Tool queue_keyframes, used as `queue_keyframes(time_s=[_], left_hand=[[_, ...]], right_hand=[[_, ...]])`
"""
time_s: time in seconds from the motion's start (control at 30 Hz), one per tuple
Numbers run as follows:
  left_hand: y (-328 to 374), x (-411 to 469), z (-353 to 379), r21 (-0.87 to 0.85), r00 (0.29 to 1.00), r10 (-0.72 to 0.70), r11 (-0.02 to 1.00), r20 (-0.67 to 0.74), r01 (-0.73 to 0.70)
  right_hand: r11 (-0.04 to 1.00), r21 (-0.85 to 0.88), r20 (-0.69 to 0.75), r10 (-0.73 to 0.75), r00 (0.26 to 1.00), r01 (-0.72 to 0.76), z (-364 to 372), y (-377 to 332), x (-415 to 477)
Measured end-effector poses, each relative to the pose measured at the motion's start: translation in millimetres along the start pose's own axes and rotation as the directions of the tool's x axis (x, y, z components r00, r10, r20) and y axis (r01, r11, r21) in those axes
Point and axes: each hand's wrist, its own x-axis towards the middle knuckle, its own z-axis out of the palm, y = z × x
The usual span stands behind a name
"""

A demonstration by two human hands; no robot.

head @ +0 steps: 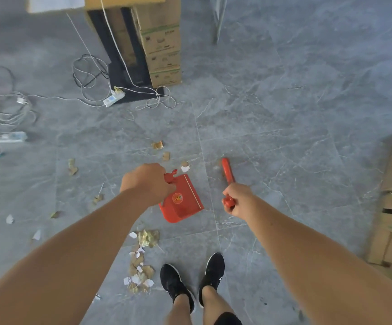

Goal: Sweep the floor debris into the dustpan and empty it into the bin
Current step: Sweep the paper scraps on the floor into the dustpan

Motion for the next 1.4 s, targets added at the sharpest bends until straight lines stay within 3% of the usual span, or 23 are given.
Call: queue_keyframes(time_s=[0.23, 0.6, 0.73, 0.87, 1.17, 1.4], left_hand=[[-108, -25, -5, -0.076, 0.993, -0.111, 0.991, -0.044, 0.107], [-239, -99, -2, -0.106, 0.945, -0.308, 0.949, -0.109, 0.297], [-267, -134, 7, -0.110, 0.929, -0.359, 0.931, -0.093, 0.349], [-293, -166, 27, -0.151, 0.904, -0.418, 0.903, -0.091, 0.402], [-347, -225, 76, -0.266, 0.845, -0.530, 0.826, -0.070, 0.496], [-376, -249, 80, -0.325, 0.807, -0.581, 0.786, -0.102, 0.525]], right_hand=[[0.982, -0.188, 0.090, 0.005, 0.996, 0.013, 98, 47, -46], [0.874, -0.484, 0.263, 0.096, 0.960, 0.045, 216, 147, -115], [0.834, -0.541, 0.307, 0.077, 0.949, 0.107, 244, 161, -120], [0.802, -0.596, 0.269, 0.141, 0.953, 0.049, 267, 181, -128], [0.649, -0.750, 0.318, 0.184, 0.930, 0.128, 301, 236, -155], [0.668, -0.734, 0.350, 0.218, 0.911, 0.123, 297, 209, -179]])
